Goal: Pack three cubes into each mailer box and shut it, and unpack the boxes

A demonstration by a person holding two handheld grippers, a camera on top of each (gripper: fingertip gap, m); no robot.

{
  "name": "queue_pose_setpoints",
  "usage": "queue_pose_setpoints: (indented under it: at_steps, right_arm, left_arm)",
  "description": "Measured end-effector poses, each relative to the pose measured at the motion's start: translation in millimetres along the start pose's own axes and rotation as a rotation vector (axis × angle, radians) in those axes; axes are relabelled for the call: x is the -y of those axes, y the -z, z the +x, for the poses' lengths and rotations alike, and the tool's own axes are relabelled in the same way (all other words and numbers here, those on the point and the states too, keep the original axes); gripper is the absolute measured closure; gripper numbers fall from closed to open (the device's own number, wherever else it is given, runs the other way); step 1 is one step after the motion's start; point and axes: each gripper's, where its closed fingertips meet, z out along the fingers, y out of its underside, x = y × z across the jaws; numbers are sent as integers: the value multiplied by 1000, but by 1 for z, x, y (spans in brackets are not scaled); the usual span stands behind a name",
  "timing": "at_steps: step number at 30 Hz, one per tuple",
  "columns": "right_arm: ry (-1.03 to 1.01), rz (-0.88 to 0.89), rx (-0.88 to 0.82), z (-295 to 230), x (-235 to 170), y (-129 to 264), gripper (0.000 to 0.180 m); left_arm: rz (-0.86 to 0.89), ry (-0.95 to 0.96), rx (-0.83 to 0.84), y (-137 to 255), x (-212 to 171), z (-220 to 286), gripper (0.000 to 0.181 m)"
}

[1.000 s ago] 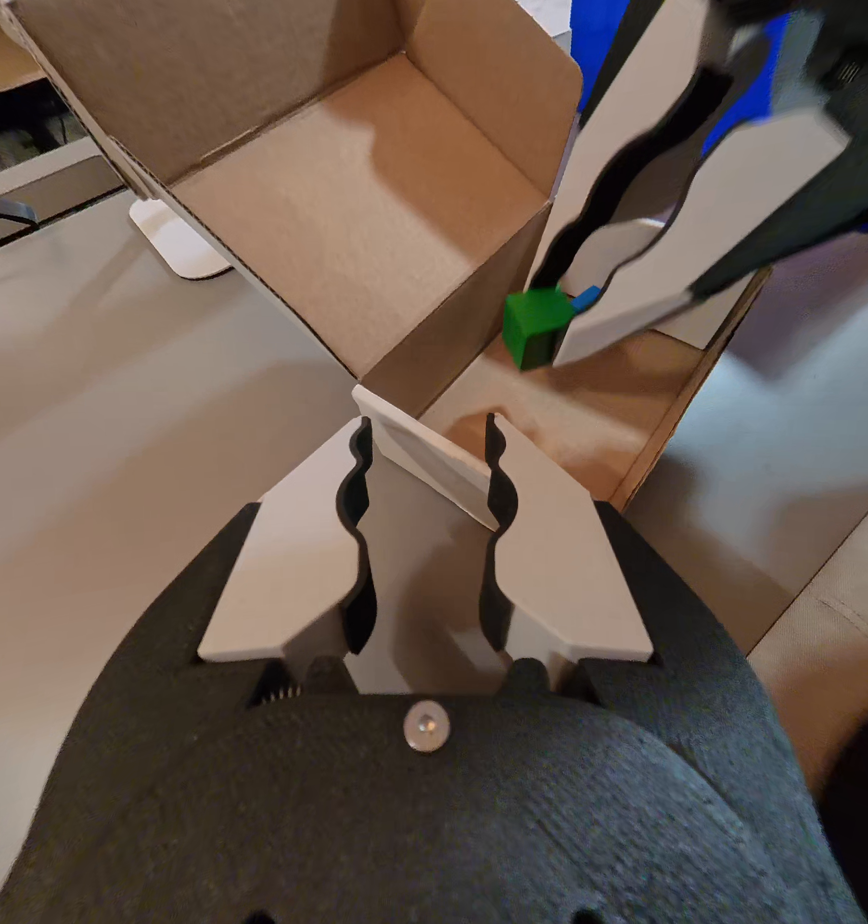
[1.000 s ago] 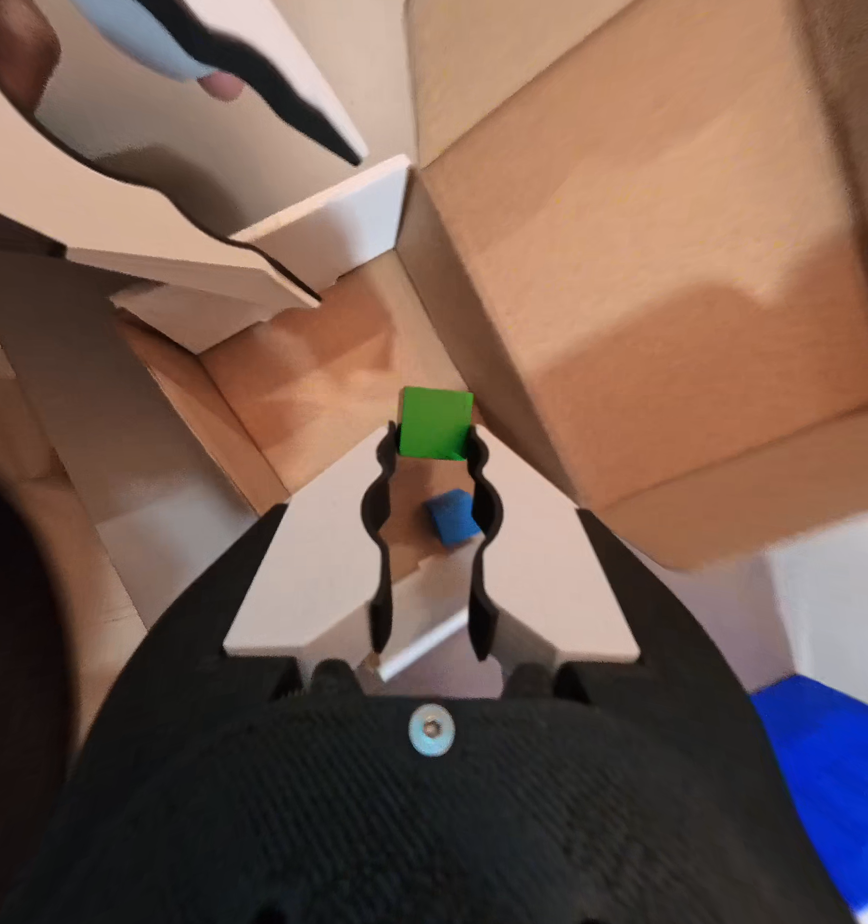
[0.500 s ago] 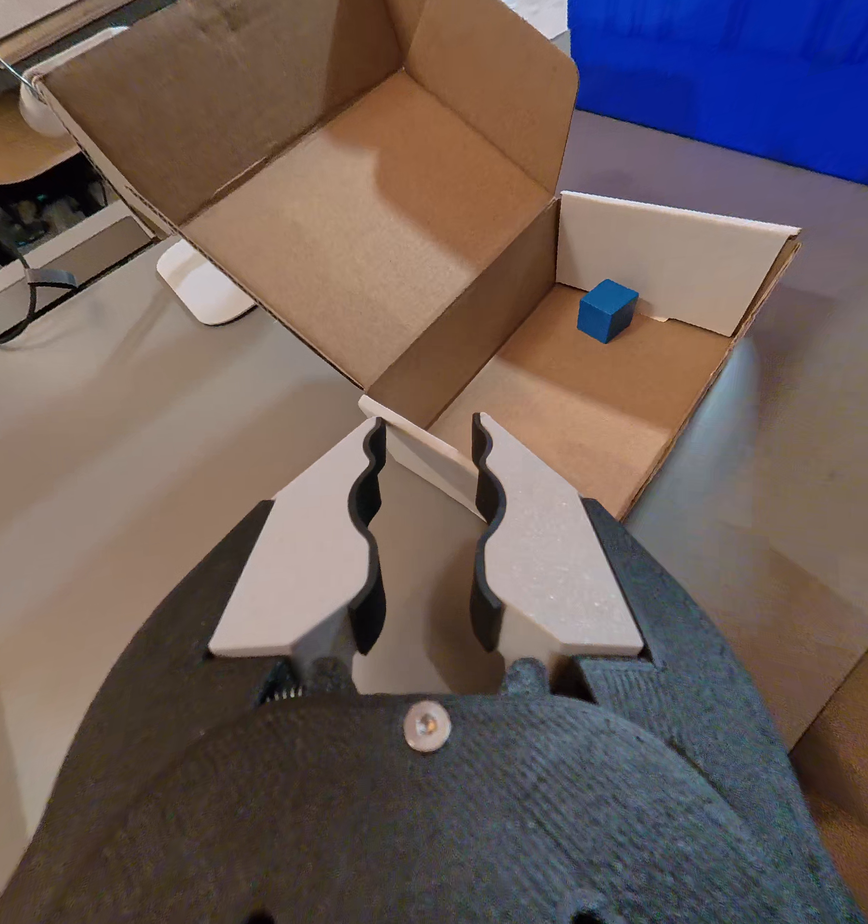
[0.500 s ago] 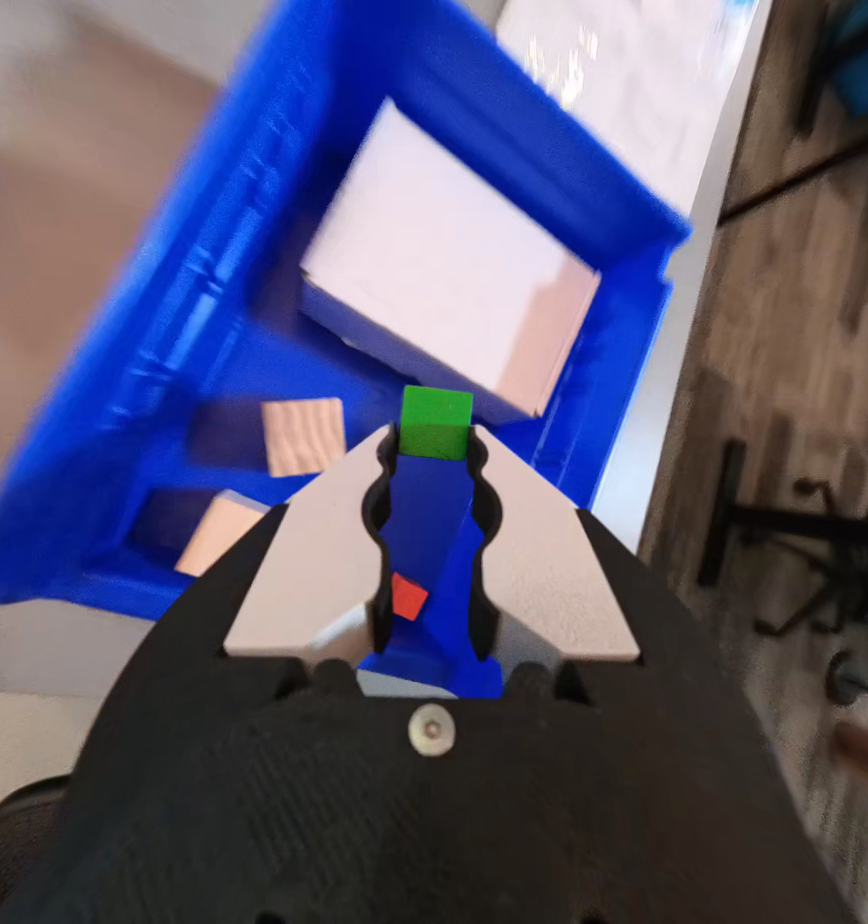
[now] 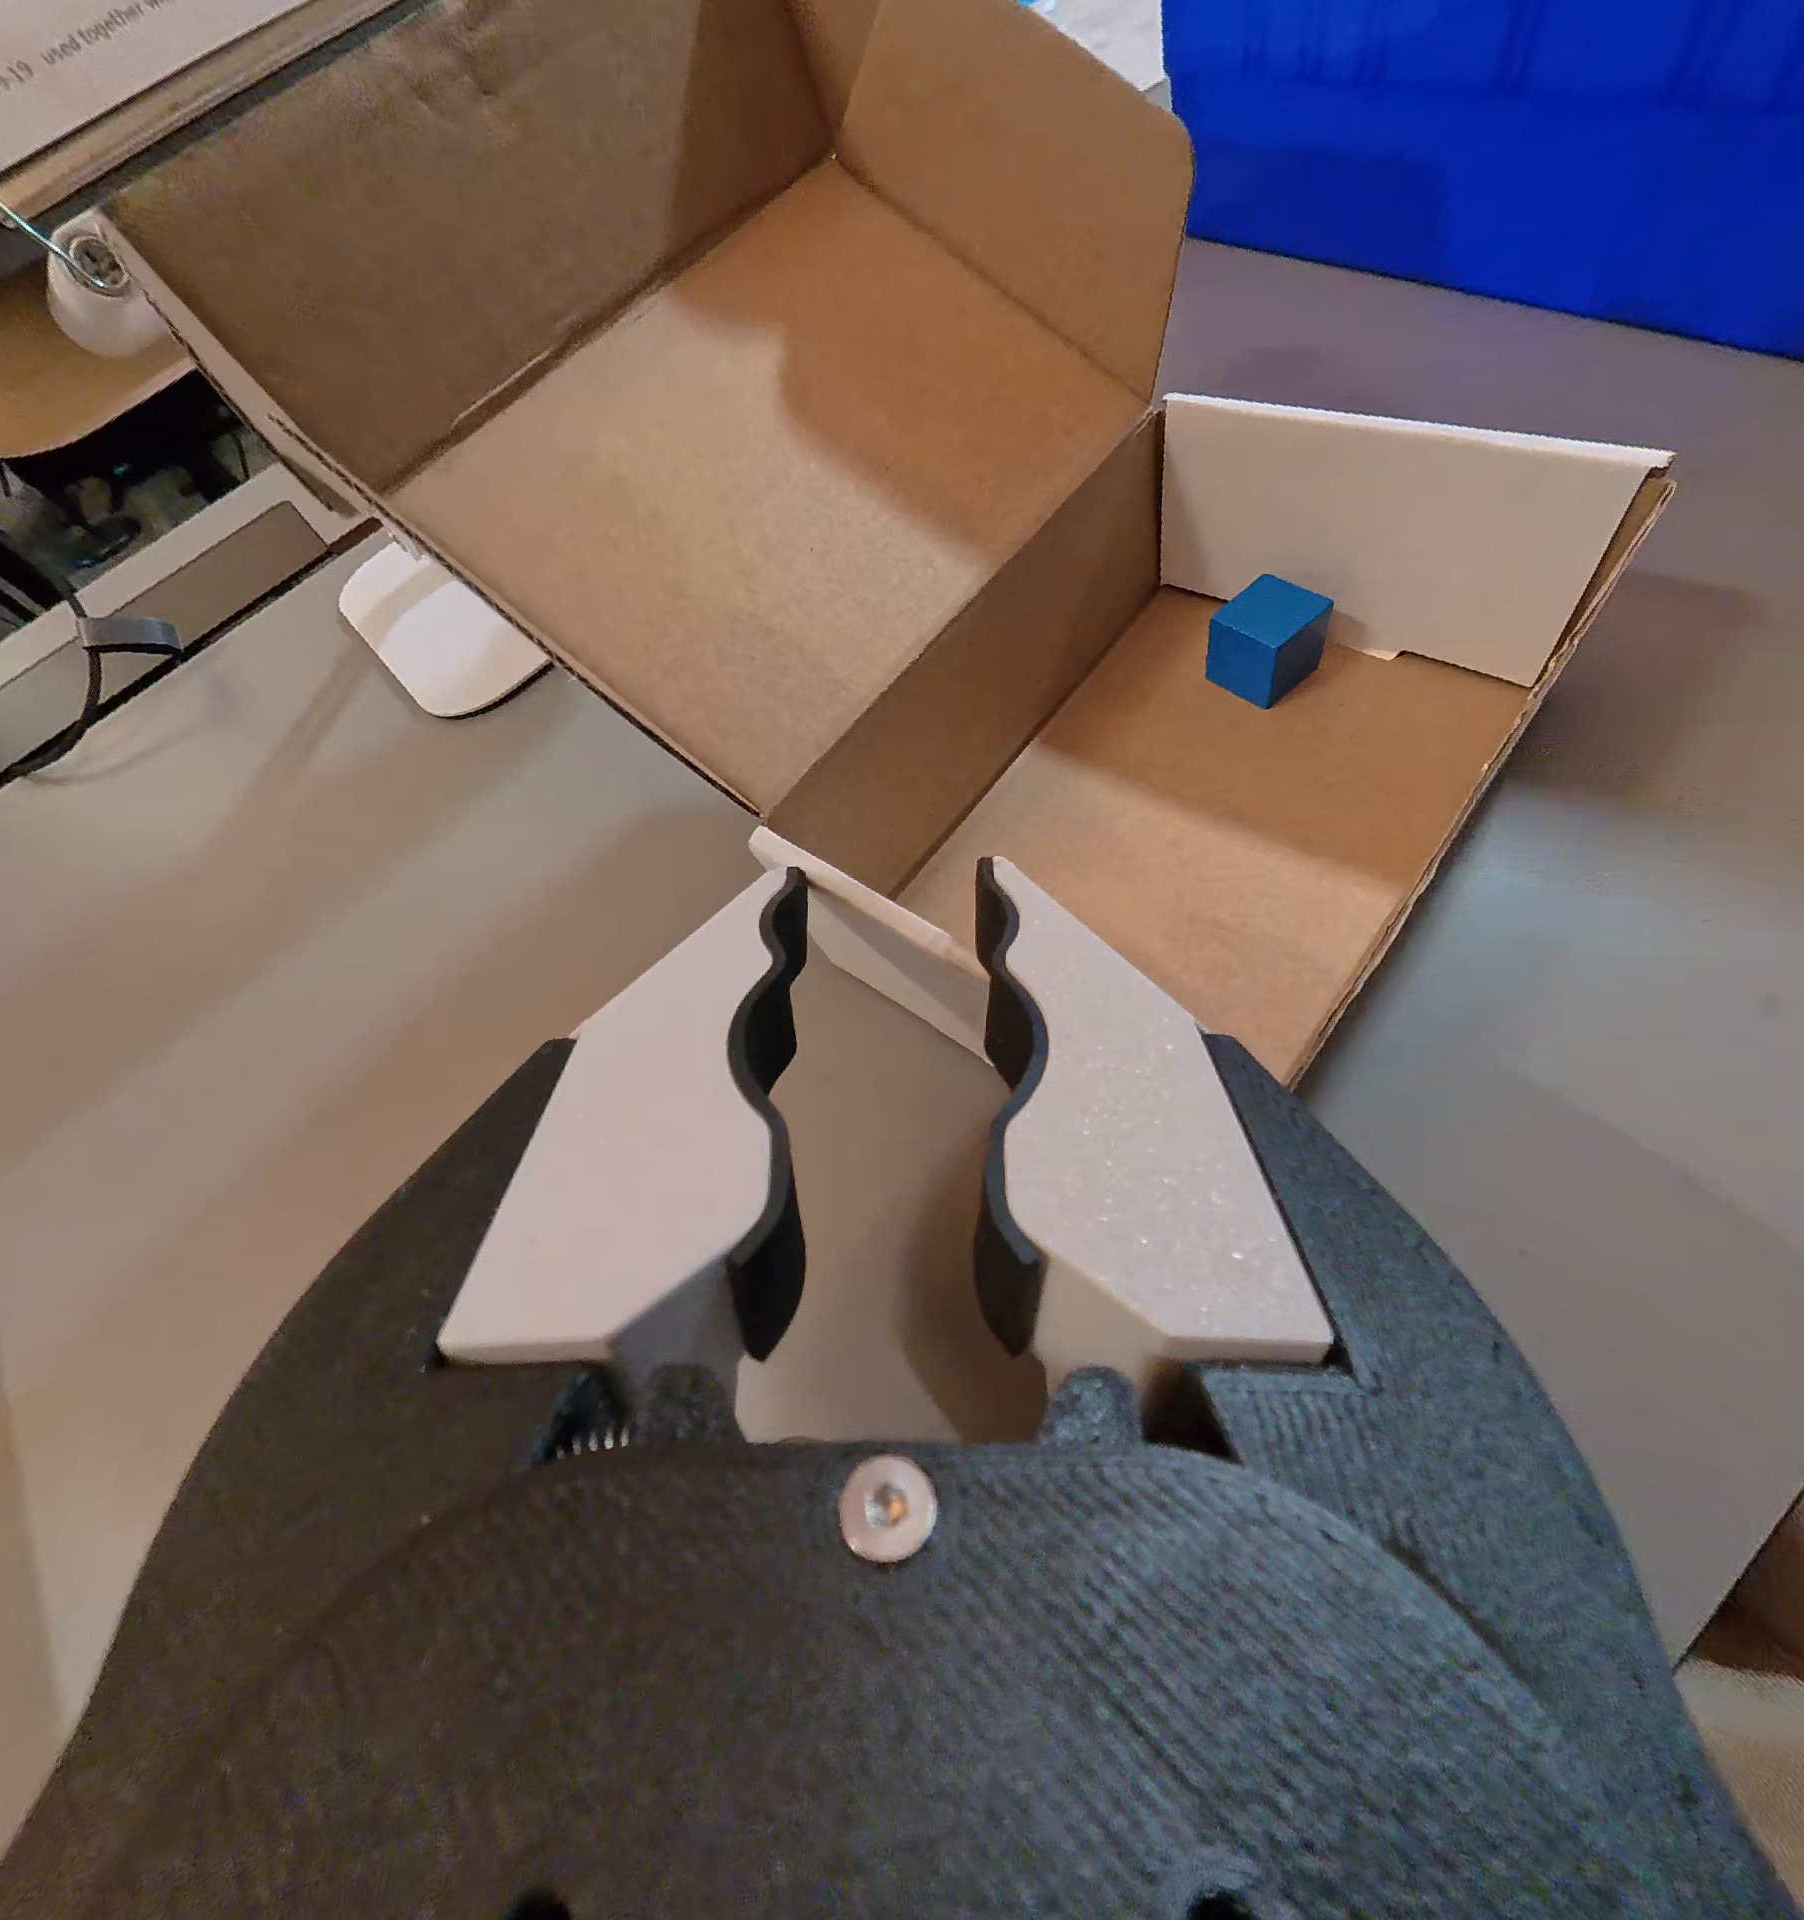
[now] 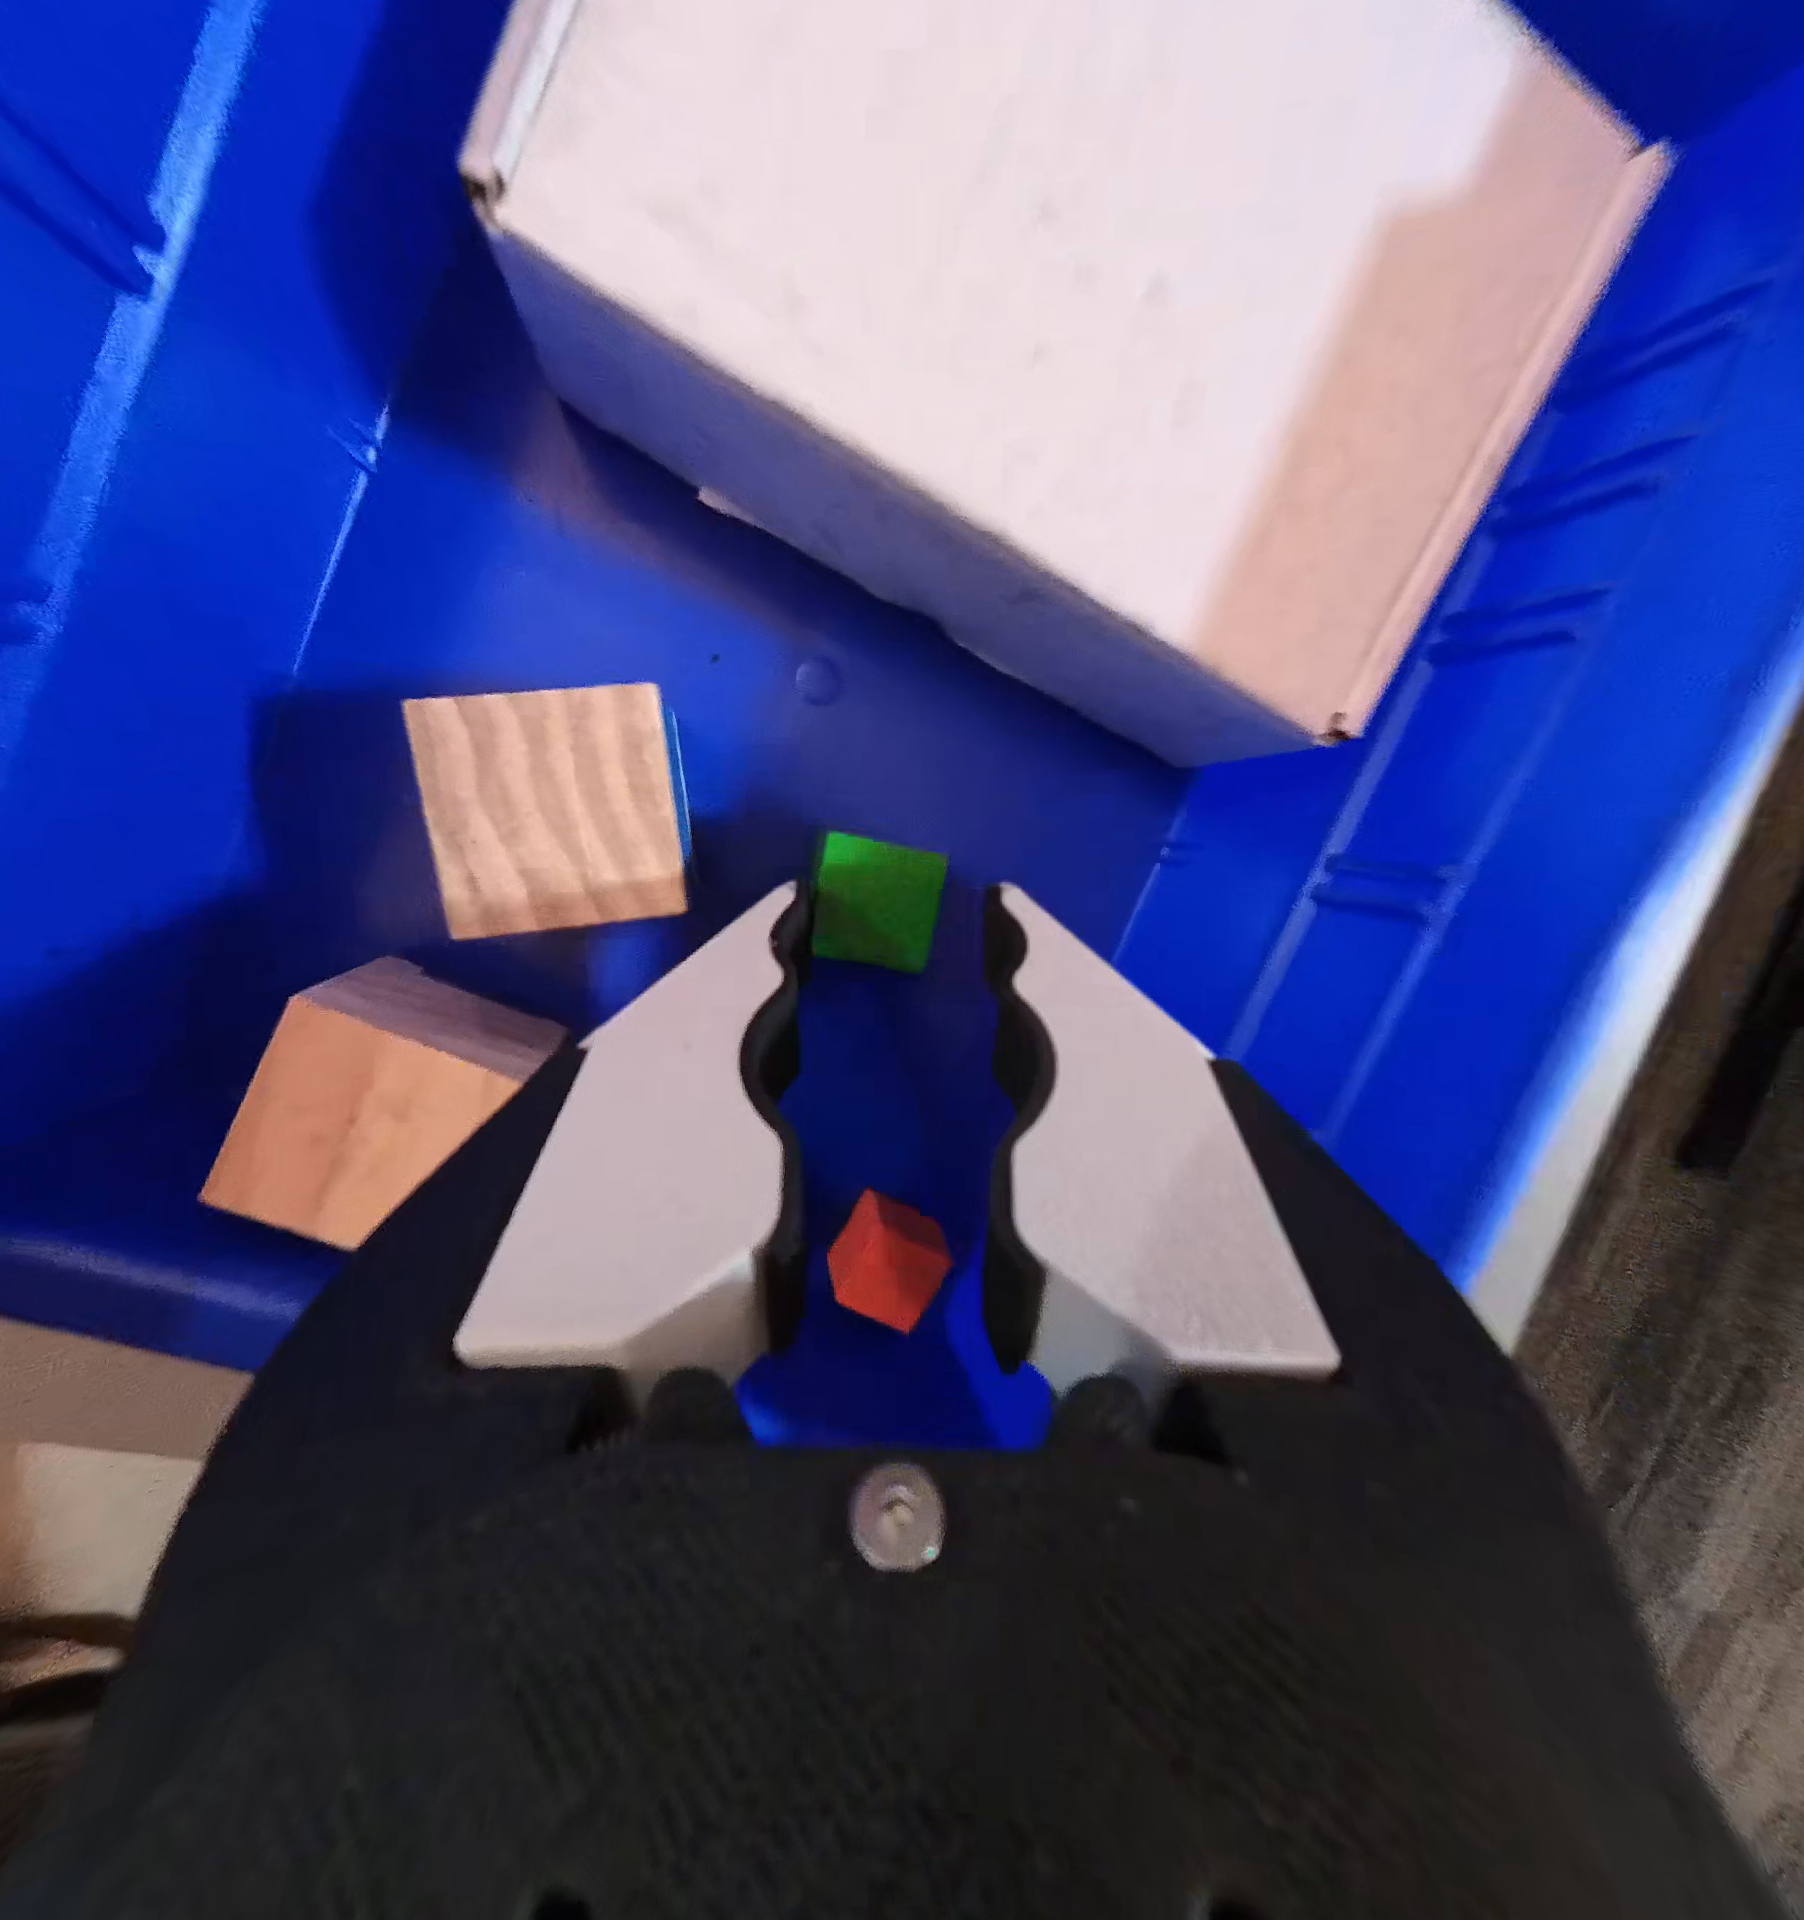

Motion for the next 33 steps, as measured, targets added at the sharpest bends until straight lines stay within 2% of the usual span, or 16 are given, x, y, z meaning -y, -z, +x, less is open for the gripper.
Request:
queue_pose_setpoints:
  at_steps: [1, 3, 5, 7, 9, 12, 14, 18, 21, 28, 33]
  right_arm:
    - [-4, 24, -9, 2, 5, 10, 144]
    - [-2, 102, -19, -2, 21, 34, 140]
    - [37, 220, 21, -27, 49, 63, 135]
    - [124, 368, 140, -83, 83, 90, 136]
    - [277, 439, 307, -161, 102, 108, 137]
    - [512, 364, 470, -263, 103, 104, 139]
    - [635, 260, 459, -296, 100, 82, 142]
    - [813, 4, 309, -303, 89, 32, 140]
    - [895, -95, 196, -290, 85, 15, 137]
    - [984, -219, 220, -288, 71, 1, 141]
    - [1030, -206, 252, -296, 68, 3, 160]
  left_arm:
    - [1, 0, 0, 0, 0, 0, 149]
    - [1, -1, -1, 0, 0, 0, 150]
    - [2, 0, -4, 1, 0, 0, 151]
    - [3, 2, -10, 1, 0, 0, 151]
    - [5, 5, -17, 1, 0, 1, 153]
    - [6, 9, -22, 1, 0, 1, 153]
    - [8, 4, -17, 1, 1, 1, 154]
    - [12, -35, 12, 3, 0, 1, 156]
    - [15, -52, 17, 4, 0, 2, 156]
    - [16, -21, 5, 4, 1, 3, 156]
    - [4, 31, 6, 2, 2, 3, 156]
